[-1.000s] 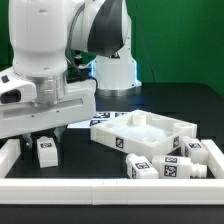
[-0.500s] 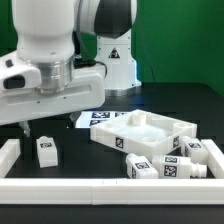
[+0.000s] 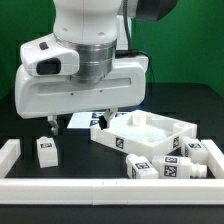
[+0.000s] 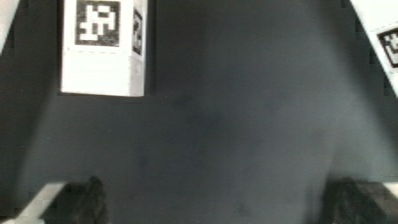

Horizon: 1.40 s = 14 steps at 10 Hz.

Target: Assemble one leg

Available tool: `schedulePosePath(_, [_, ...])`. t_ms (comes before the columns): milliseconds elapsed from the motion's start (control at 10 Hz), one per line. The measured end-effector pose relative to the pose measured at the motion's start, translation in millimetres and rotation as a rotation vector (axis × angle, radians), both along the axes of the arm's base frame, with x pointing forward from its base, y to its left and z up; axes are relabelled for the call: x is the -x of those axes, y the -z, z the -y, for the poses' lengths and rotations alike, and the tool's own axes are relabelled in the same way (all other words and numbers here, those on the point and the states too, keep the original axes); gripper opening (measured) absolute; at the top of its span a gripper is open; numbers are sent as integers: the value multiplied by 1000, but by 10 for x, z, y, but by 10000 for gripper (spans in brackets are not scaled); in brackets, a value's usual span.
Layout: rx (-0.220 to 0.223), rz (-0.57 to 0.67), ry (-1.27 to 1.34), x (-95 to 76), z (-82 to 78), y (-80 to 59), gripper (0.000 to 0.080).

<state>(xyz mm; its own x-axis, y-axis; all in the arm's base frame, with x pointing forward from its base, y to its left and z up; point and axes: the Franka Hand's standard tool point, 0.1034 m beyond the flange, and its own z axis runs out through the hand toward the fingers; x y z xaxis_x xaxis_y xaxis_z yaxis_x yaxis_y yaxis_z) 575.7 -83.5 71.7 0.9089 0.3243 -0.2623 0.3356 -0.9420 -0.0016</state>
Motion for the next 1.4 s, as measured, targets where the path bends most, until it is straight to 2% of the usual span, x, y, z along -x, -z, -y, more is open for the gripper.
schedulePosePath(200, [2,19,-8,-23,-7,15,649])
schedulePosePath(300, [2,112,-39,-30,-68,118,649])
schedulePosePath(400, [-6,134,-73,-3,-169,170,649])
schedulePosePath(500, [-11,147,-80,-70,-273,197,649])
schedulePosePath(600, [-16,164,-79,-106,-406,282,649])
schedulePosePath(700, [-21,156,-68,-85,-472,356,649])
schedulePosePath(900, [-22,157,-57,-101,-658,373,649])
schedulePosePath(1100, [-23,159,-60,-112,-764,368,649])
schedulePosePath(1400, [-25,165,-68,-126,-823,416,649])
